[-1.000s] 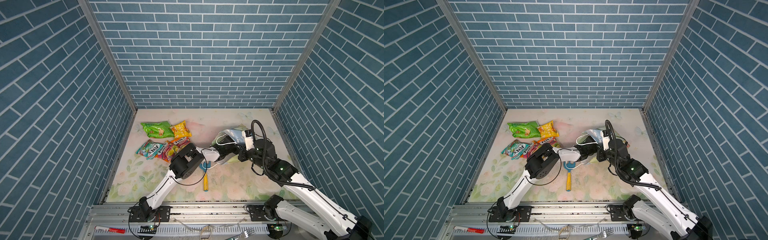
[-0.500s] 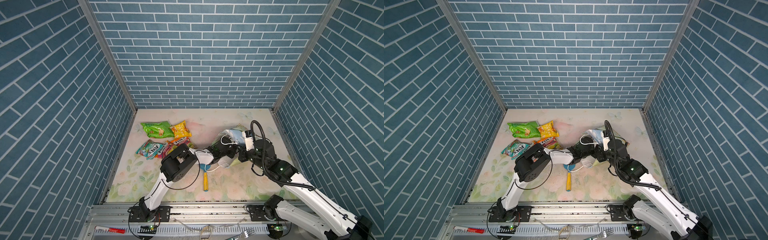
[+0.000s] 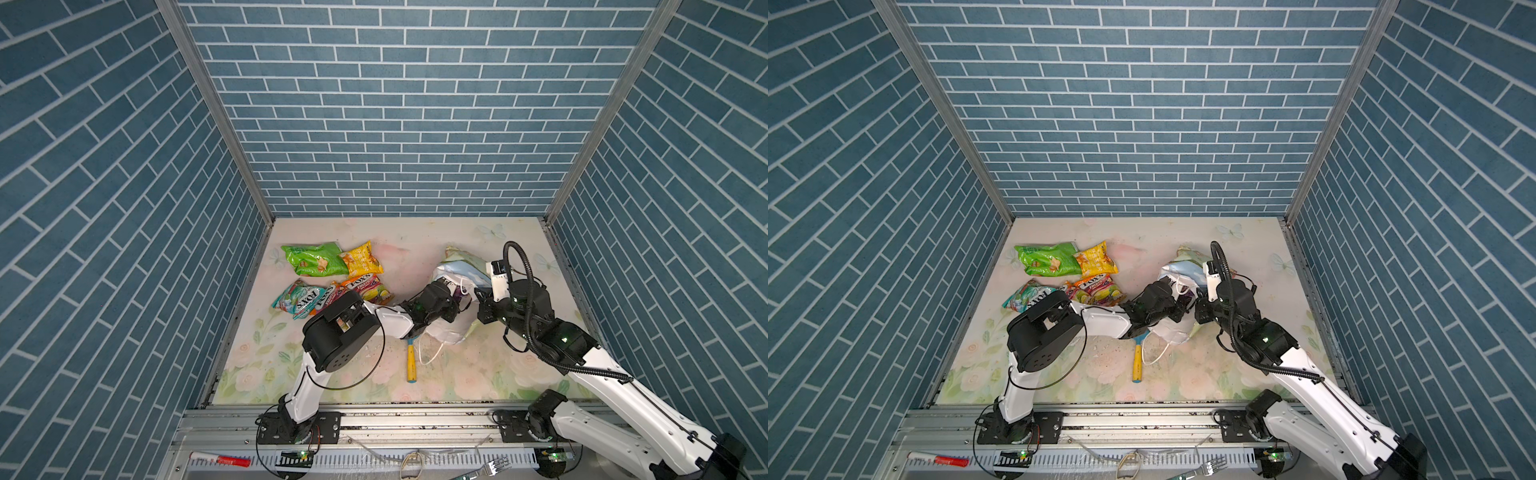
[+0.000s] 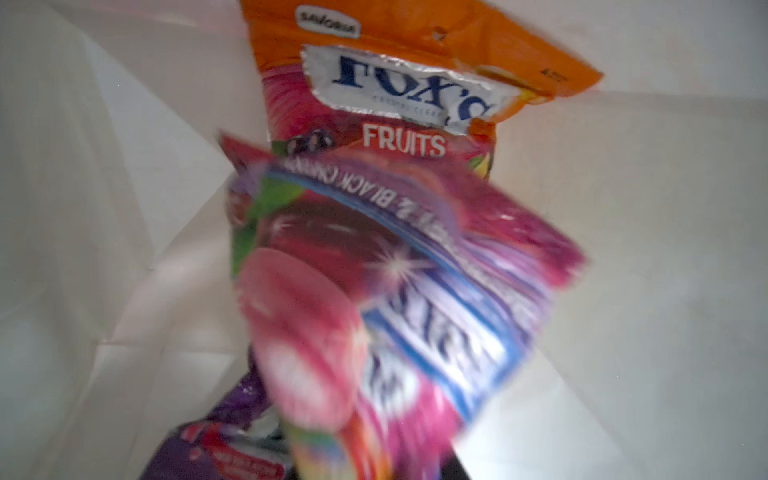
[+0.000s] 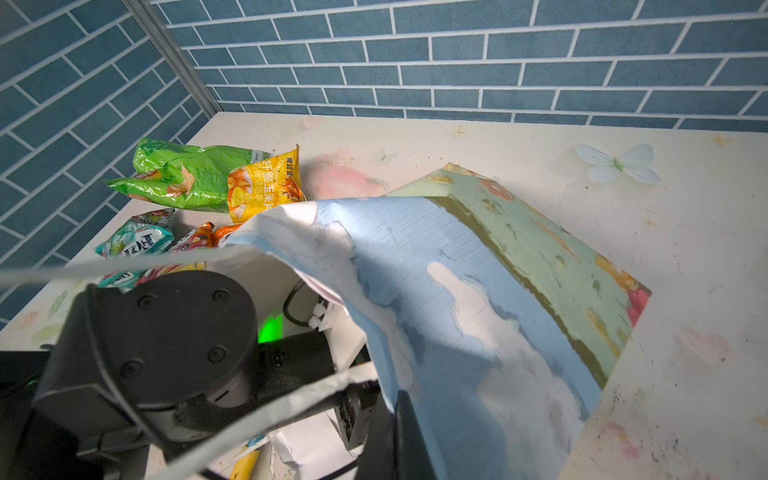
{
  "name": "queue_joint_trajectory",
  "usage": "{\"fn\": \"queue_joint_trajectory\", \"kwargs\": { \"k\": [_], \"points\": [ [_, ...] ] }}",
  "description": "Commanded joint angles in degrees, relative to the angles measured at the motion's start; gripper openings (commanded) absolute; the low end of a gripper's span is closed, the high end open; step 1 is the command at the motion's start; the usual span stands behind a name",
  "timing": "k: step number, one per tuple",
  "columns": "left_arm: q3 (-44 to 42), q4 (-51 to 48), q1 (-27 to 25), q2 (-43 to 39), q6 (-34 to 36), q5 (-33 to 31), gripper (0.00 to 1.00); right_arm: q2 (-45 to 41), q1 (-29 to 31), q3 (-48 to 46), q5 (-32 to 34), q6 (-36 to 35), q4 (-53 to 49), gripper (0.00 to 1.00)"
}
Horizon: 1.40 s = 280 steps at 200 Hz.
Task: Take the snacks out of the paper bag
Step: 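Close the left gripper on the purple Fox's berries candy bag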
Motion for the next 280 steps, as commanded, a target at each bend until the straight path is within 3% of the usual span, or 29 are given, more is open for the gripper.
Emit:
{"fn": "queue_joint_trajectory", "kwargs": {
  "k": [1, 37, 80, 103, 124, 146, 152, 179, 220, 280],
  "points": [
    [-0.72, 6.39, 0.30, -3.71, 0.64, -0.32, 0.50, 1.37, 0.08, 0.96, 2.84, 0.63, -2.06, 0.00],
    [-0.23, 6.68, 0.97, -2.68, 0.52, 0.06, 0.79, 2.01, 0.13, 1.41, 2.99, 1.60, -1.82, 0.00],
    [3.22, 4.74, 3.81, 0.31, -2.83, 3.79, 0.99, 2.40, 0.22, 2.06, 4.92, 2.78, -1.95, 0.00],
    [5.12, 4.65, 5.95, 2.63, -6.68, 8.19, 1.00, 2.82, 0.33, 1.78, 6.43, 3.49, -1.21, 0.00],
    [5.71, 4.22, 6.54, 3.19, -6.74, 9.69, 1.00, 4.23, 0.38, 1.99, 3.79, 2.50, -0.23, 0.00],
    [5.62, 3.19, 6.54, 2.46, -5.37, 9.78, 1.00, 6.00, 0.39, 3.35, 2.74, 2.08, -0.67, 0.26],
    [5.51, 3.19, 6.54, 2.25, -5.25, 9.84, 1.00, 6.42, 0.47, 3.64, 2.51, 1.77, -0.68, 0.38],
    [5.33, 2.97, 6.54, 1.48, -4.53, 10.59, 1.00, 7.55, 0.63, 4.69, 3.62, 0.75, -0.74, 0.56],
    [5.01, 3.01, 6.54, 1.65, -3.98, 11.54, 1.00, 11.13, 0.62, 8.70, 6.59, -2.05, -4.02, 0.56],
    [2.55, 2.52, 6.54, 0.30, -2.29, 13.68, 1.00, 20.89, 0.68, 18.89, 5.29, -7.95, -9.72, 0.50]
  ]
}}
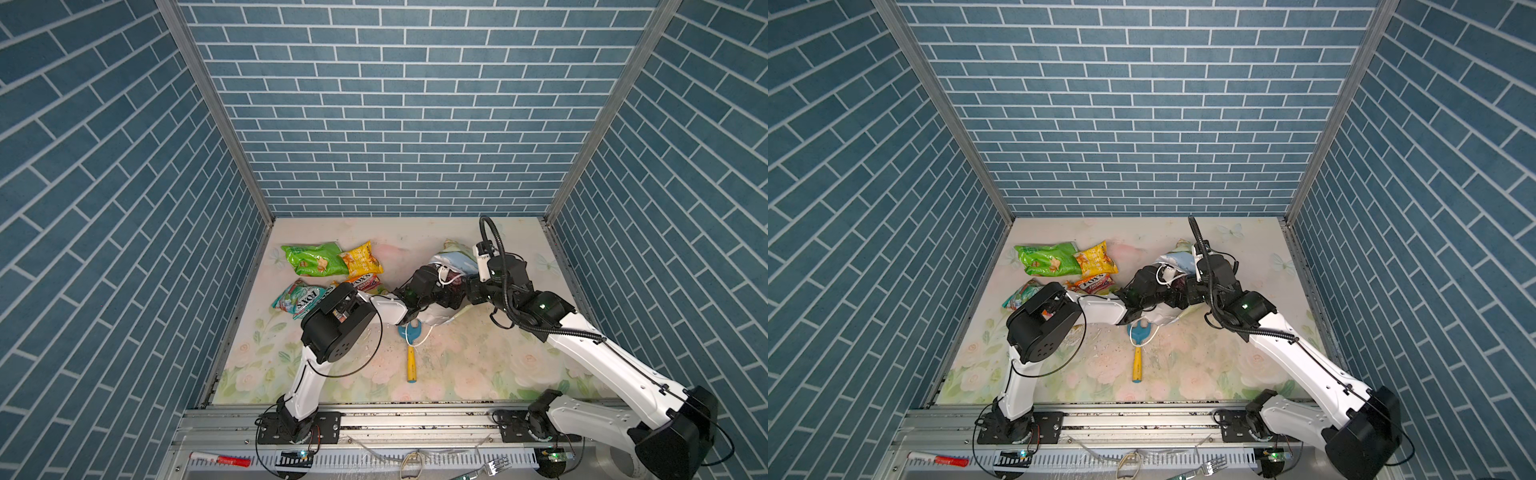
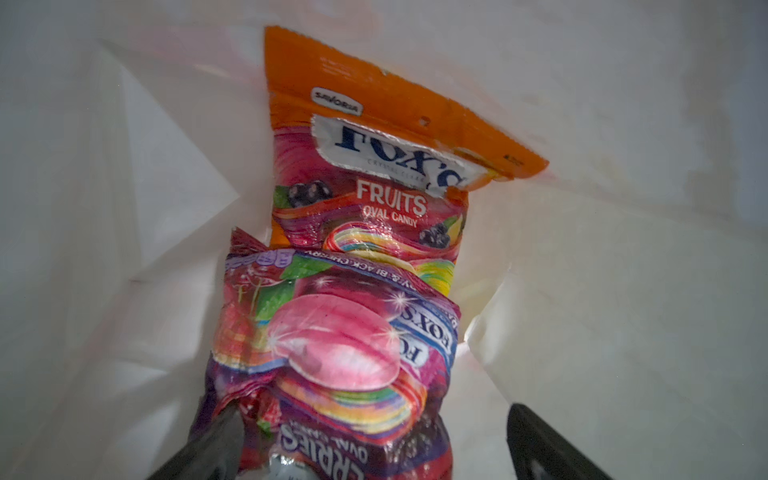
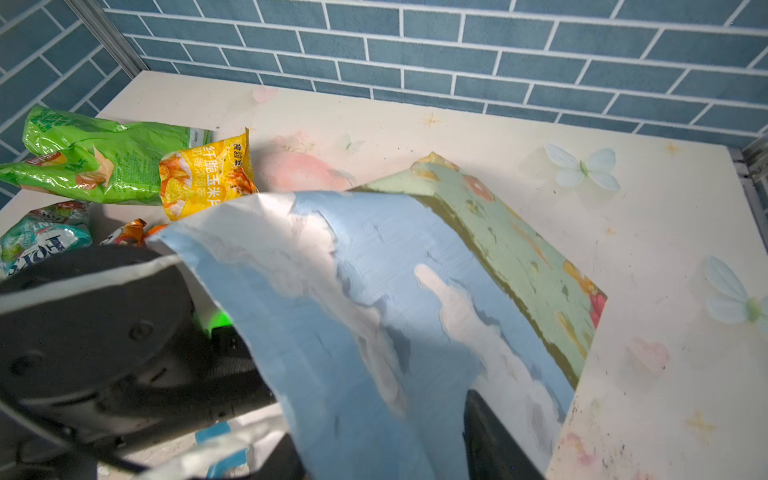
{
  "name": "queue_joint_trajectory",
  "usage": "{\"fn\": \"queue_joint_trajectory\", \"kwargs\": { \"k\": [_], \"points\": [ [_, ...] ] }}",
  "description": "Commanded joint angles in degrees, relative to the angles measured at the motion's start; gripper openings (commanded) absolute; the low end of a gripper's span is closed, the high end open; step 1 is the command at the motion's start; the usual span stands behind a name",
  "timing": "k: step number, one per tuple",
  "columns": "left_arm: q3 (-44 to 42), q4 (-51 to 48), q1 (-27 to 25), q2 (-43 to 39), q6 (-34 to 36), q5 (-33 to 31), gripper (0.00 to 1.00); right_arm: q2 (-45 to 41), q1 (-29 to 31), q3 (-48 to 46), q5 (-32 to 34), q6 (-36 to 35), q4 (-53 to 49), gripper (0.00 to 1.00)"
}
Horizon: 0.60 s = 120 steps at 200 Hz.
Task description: Take the snacks out of the paper bag
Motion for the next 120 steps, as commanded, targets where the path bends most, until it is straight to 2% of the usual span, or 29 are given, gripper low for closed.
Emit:
{"fn": "queue_joint_trajectory", "kwargs": {
  "k": [1, 32, 71, 120],
  "points": [
    [-1.70, 1.08, 0.16, -2.24, 2.14, 1.58, 1.00, 3.52, 0.36, 3.42, 0.34, -4.01, -3.54, 0.50],
    [-2.83, 0.09, 0.16, -3.06, 3.16, 1.39, 1.00, 6.79, 0.39, 5.20, 0.31, -4.28, -1.36, 0.33],
    [-3.21, -0.08, 0.16, -3.96, 4.12, 2.29, 1.00, 9.88, 0.92, 7.62, 1.83, -4.28, -1.37, 0.00],
    [-4.99, -2.16, 0.16, -5.01, 9.11, 2.44, 1.00, 7.77, 0.92, 7.55, 4.16, -0.21, 1.19, 0.00]
  ]
}}
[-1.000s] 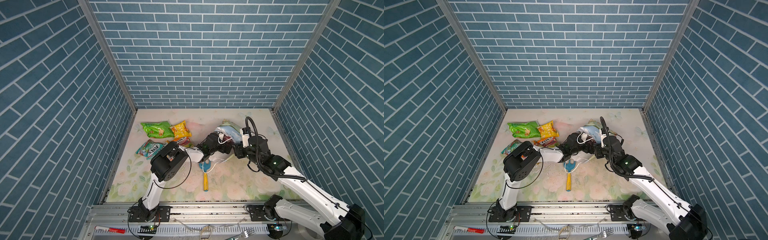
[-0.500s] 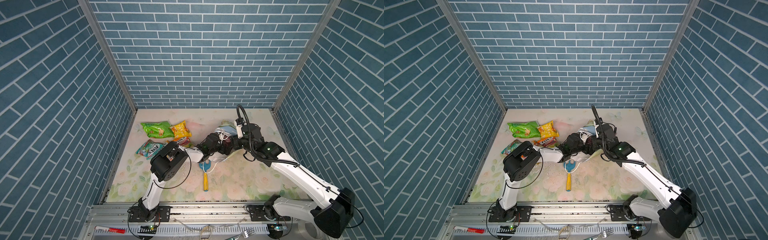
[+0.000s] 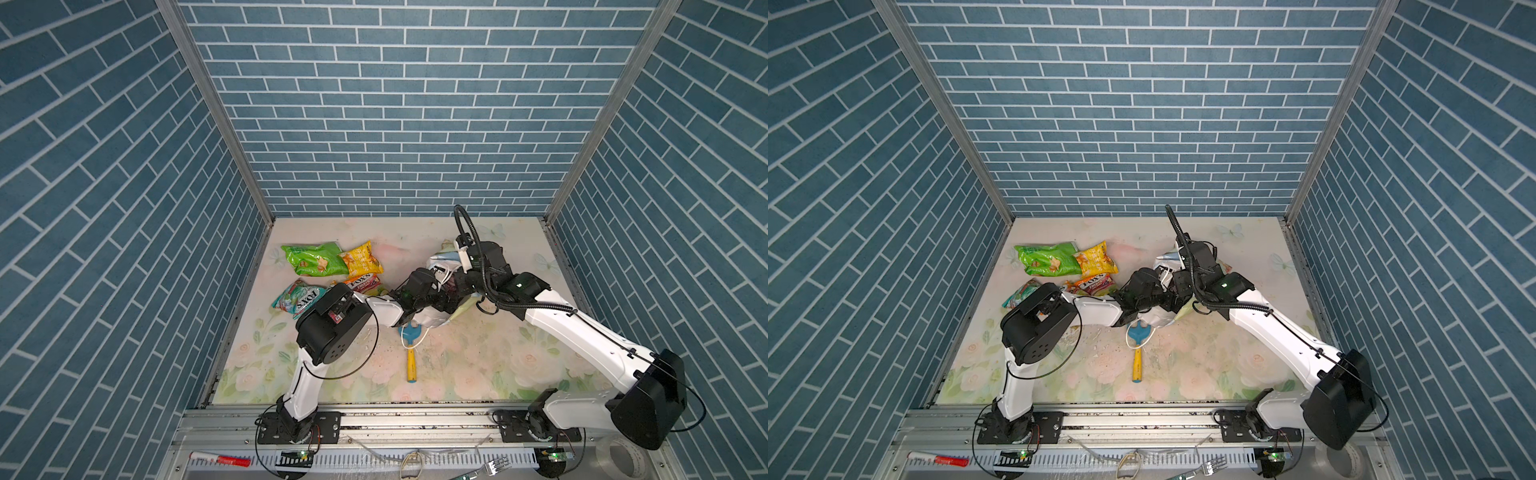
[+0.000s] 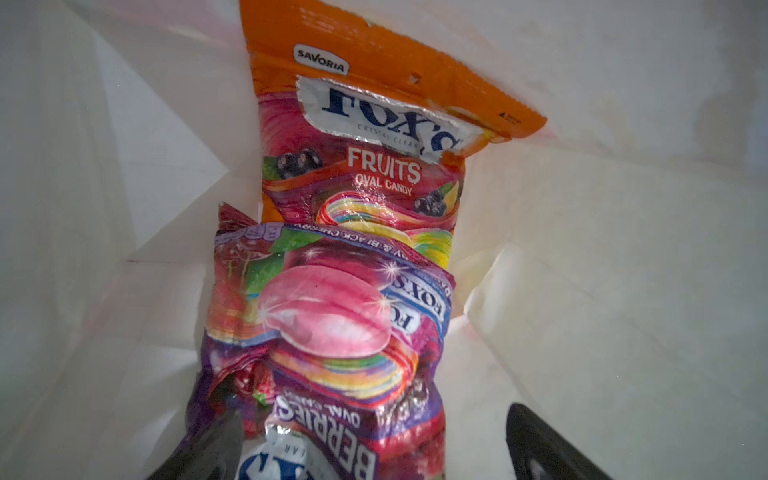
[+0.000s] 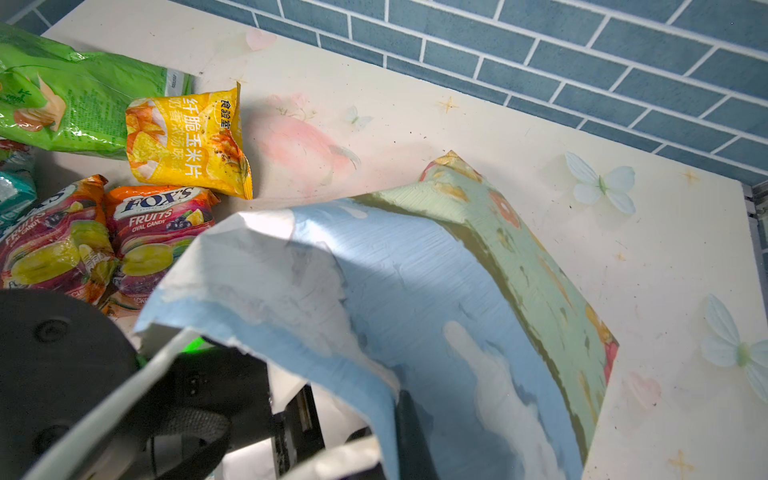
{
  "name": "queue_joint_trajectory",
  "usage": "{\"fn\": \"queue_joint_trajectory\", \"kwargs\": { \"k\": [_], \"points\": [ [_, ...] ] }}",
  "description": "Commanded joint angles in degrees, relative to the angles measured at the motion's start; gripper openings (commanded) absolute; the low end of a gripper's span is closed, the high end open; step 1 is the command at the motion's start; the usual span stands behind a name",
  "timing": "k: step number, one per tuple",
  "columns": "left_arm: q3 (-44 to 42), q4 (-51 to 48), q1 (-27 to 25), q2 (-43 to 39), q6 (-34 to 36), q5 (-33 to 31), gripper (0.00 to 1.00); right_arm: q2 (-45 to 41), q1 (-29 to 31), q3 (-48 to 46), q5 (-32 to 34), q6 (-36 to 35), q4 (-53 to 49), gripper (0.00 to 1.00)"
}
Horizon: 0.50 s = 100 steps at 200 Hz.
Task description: Take the snacks out of the paper bag
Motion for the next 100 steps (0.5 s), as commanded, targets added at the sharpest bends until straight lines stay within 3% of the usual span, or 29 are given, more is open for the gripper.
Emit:
{"fn": "queue_joint_trajectory", "kwargs": {
  "k": [1, 100],
  "points": [
    [-1.67, -0.79, -0.37, -2.65, 5.38, 0.65, 1.00, -1.52, 0.27, 1.50, 3.11, 3.25, 2.85, 0.00],
    [-1.70, -10.18, -0.43, -6.00, 11.56, -2.68, 1.00, 2.80, 4.54, 8.09, 9.53, -2.36, -0.98, 0.00]
  ]
}}
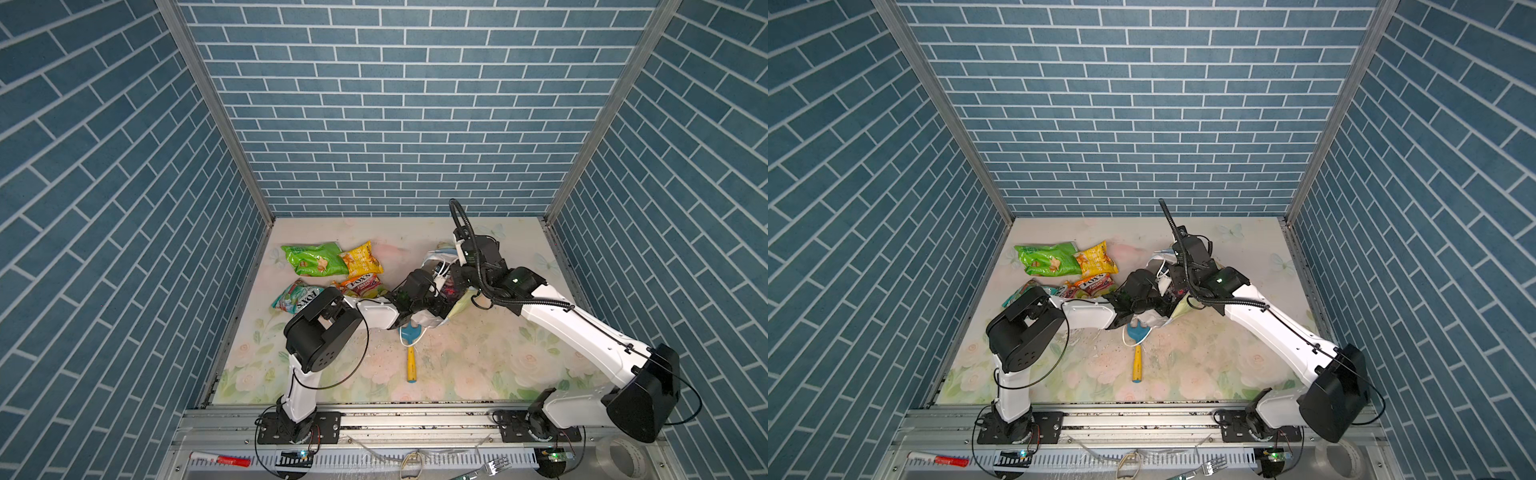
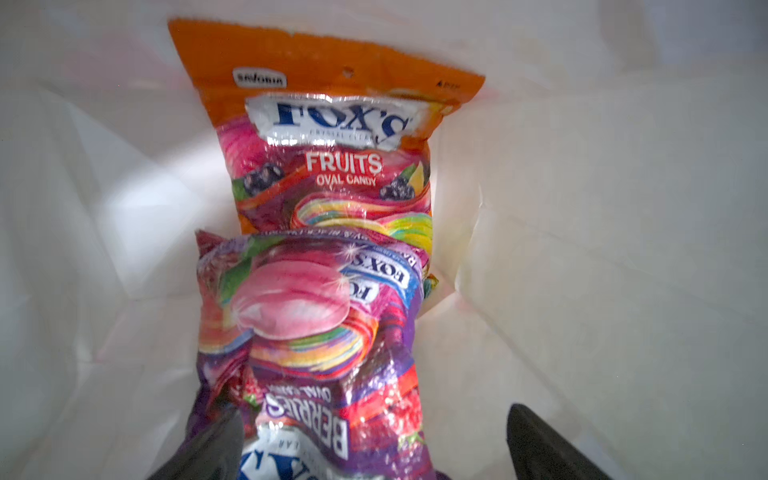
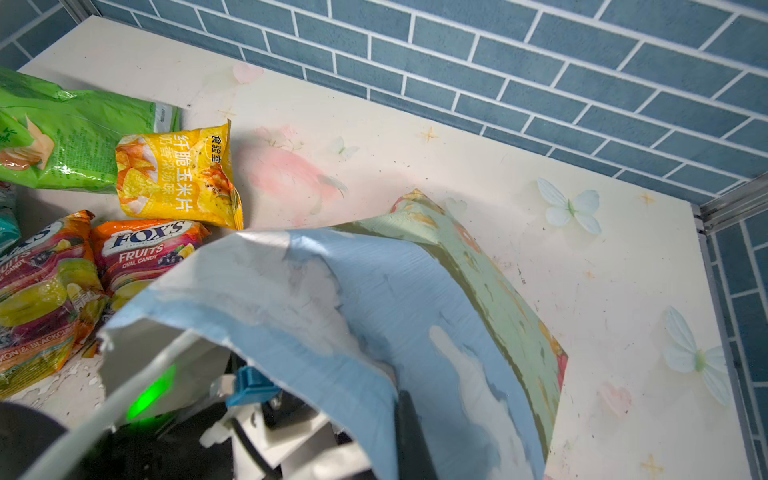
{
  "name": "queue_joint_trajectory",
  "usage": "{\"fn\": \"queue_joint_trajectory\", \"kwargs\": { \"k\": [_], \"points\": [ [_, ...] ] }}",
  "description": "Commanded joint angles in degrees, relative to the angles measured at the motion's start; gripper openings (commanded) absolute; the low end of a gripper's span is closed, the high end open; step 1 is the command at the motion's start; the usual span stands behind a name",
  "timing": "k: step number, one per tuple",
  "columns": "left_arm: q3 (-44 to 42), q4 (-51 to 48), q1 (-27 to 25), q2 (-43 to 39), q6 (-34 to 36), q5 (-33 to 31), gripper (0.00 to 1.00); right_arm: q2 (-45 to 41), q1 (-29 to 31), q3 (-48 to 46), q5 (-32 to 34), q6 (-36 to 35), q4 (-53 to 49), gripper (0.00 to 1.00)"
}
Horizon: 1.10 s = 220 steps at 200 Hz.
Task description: Take the snacks out of the paper bag
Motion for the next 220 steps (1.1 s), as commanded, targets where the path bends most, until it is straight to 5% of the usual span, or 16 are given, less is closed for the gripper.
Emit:
{"fn": "queue_joint_trajectory", "kwargs": {
  "k": [1, 62, 94, 127, 160, 220],
  "points": [
    [0.88, -3.74, -0.05, -0.47, 3.20, -1.07, 1.00, 0.45, 1.17, 3.17, 3.69, -1.90, -0.01, 0.00],
    [-1.35, -0.12, 0.98, -2.91, -4.61, -1.71, 1.00, 2.25, 2.75, 4.81, 11.68, -1.66, -4.05, 0.00],
    [1.64, -0.51, 0.95, 0.96, -9.85, 3.12, 0.98, 1.18, 3.32, 2.18, 10.09, -2.27, -1.32, 0.00],
    [4.62, -2.36, 1.08, 5.78, -11.47, 0.36, 0.94, -0.55, 3.63, -0.24, 7.68, -1.51, 1.06, 0.00],
    [9.91, -6.12, 1.10, 10.59, -12.72, -1.64, 0.81, -1.58, 3.74, -2.25, 7.25, -0.86, 2.42, 0.00],
    [13.74, -9.40, 1.17, 10.78, -10.34, -5.56, 0.34, -1.40, 4.08, -3.53, 10.10, 0.08, 1.17, 0.00]
  ]
}}
